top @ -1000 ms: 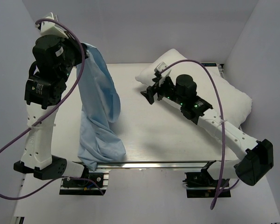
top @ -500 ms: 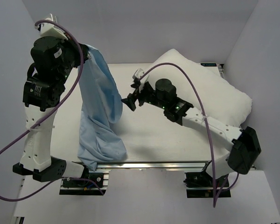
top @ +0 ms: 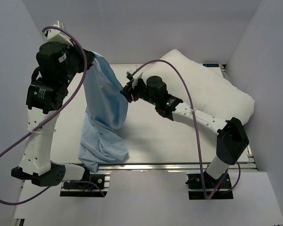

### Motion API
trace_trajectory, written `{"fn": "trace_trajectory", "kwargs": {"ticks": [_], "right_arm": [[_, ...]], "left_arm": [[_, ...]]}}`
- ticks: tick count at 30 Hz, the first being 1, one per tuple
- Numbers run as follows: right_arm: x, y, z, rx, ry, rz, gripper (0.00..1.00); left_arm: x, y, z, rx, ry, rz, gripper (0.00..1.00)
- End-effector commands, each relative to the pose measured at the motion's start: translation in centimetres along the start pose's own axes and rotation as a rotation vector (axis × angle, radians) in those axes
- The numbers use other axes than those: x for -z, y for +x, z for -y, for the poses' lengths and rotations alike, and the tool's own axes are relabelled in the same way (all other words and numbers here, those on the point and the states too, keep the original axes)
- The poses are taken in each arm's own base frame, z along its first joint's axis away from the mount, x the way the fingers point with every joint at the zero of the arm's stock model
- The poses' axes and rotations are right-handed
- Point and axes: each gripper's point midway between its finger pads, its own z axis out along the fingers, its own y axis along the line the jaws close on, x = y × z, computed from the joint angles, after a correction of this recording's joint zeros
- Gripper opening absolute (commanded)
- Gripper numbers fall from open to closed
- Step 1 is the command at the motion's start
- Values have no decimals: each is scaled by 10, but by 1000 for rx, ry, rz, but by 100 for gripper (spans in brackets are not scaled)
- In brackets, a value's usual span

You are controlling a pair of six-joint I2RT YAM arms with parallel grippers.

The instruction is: Put the pillow into the pillowcase

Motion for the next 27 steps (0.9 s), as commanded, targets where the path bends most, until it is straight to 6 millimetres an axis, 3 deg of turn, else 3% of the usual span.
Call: {"fn": "trace_trajectory", "kwargs": {"ticks": [1,2,5,9,11,17,21,23,24,25,27], "right_arm": [[6,-25,16,22,68,84,51],[9,-12,14,23,57,61,49],[20,-4,16,33,51,44,40],[37,17,22,11,80,-9,2],[43,25,26,6,88,-28,0],[71,49,36,-6,128,-75,0],[85,54,75,-11,257,-95,0],[91,50,95,-16,293,-110,32],[93,50,100,-15,298,-109,32],[96,45,105,-11,295,-106,41],[107,27,116,19,277,-95,51]], "left_arm": [[1,-5,4,-2,26,24,0],[-5,0,3,-5,29,8,0],[-21,17,0,-9,37,-25,0],[-54,41,-4,-7,54,-81,0],[-65,49,0,-3,94,-109,0],[-107,92,-5,11,154,-219,0],[-124,125,-9,33,187,-291,0],[-130,141,-15,47,189,-319,0],[-130,142,-15,50,191,-323,0],[-132,150,-19,55,185,-335,0],[-134,157,-22,65,184,-350,0]]}}
